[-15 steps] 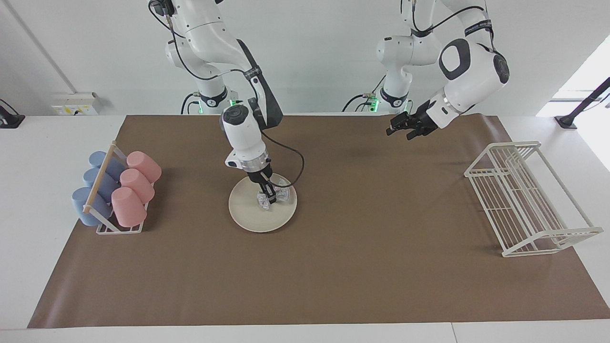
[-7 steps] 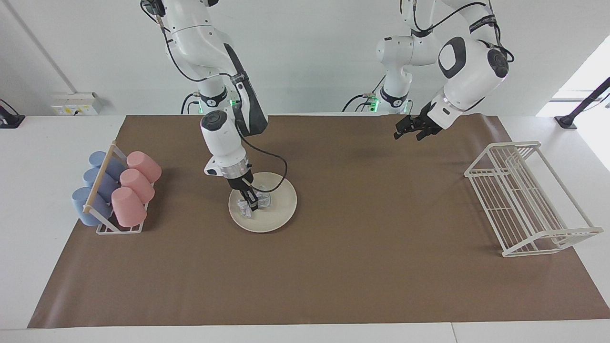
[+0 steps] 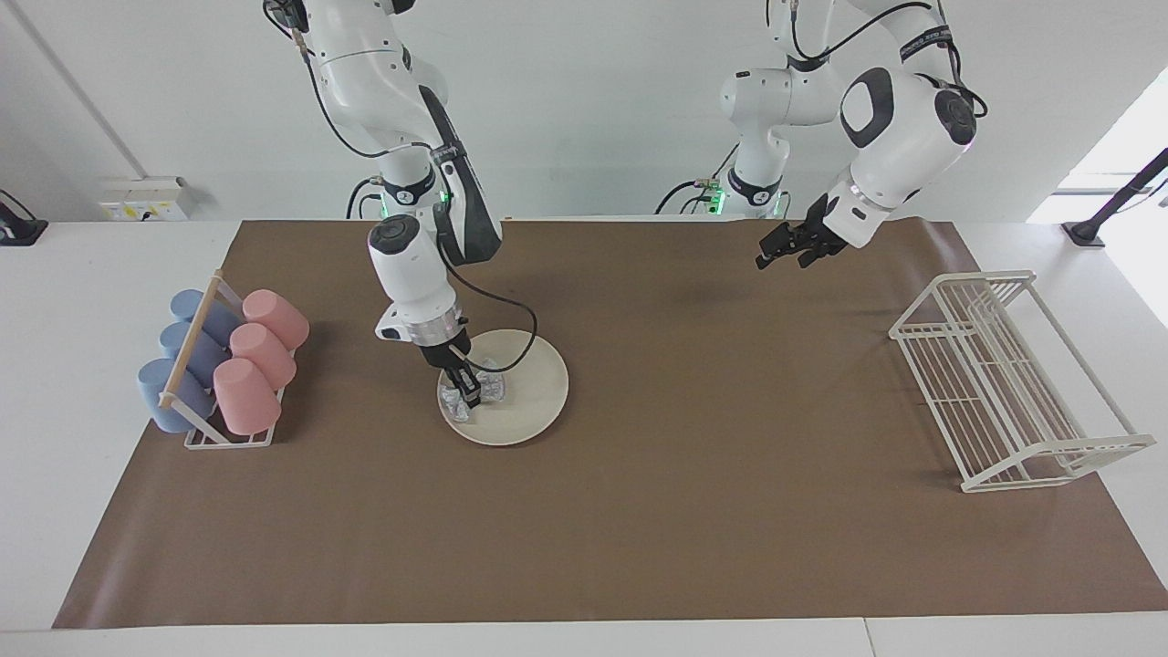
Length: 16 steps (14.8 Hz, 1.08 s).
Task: Wipe plate with sponge
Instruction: 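Rub the sponge around the plate surface with the right gripper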
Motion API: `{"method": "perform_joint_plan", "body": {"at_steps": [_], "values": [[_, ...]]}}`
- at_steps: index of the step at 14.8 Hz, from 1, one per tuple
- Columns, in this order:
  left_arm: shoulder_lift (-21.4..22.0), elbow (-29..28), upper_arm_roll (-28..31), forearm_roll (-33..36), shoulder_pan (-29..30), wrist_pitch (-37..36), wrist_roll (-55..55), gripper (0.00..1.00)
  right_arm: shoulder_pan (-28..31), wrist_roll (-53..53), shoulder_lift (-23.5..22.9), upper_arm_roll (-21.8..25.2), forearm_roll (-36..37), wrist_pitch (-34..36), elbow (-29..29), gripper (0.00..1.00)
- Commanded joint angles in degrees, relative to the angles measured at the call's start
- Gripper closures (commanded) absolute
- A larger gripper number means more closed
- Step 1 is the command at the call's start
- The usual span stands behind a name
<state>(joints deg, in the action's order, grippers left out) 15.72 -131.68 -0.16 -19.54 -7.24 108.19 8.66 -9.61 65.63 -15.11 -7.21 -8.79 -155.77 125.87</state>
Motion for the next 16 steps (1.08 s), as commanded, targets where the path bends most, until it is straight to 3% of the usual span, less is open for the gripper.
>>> {"method": "perform_joint_plan", "body": {"at_steps": [1,9,12,16], "values": [[-0.7,0.8,0.0,1.3,-0.7,0.3,1.4,0.0,-2.2,3.2,-1.6,-0.4,-0.3,-2.0,2.1,1.0],[-0.7,0.8,0.1,1.3,-0.6,0.4,1.3,0.0,-10.9,20.3,-3.2,-0.3,-0.3,-7.5,2.1,1.0],[-0.7,0.8,0.1,1.3,-0.6,0.4,1.4,0.0,-10.1,17.6,-3.2,-0.3,-0.3,-7.5,2.1,1.0],[-0.7,0.8,0.1,1.3,-0.6,0.4,1.4,0.0,-4.6,4.1,-3.2,-0.3,-0.4,-6.7,2.2,1.0]]}}
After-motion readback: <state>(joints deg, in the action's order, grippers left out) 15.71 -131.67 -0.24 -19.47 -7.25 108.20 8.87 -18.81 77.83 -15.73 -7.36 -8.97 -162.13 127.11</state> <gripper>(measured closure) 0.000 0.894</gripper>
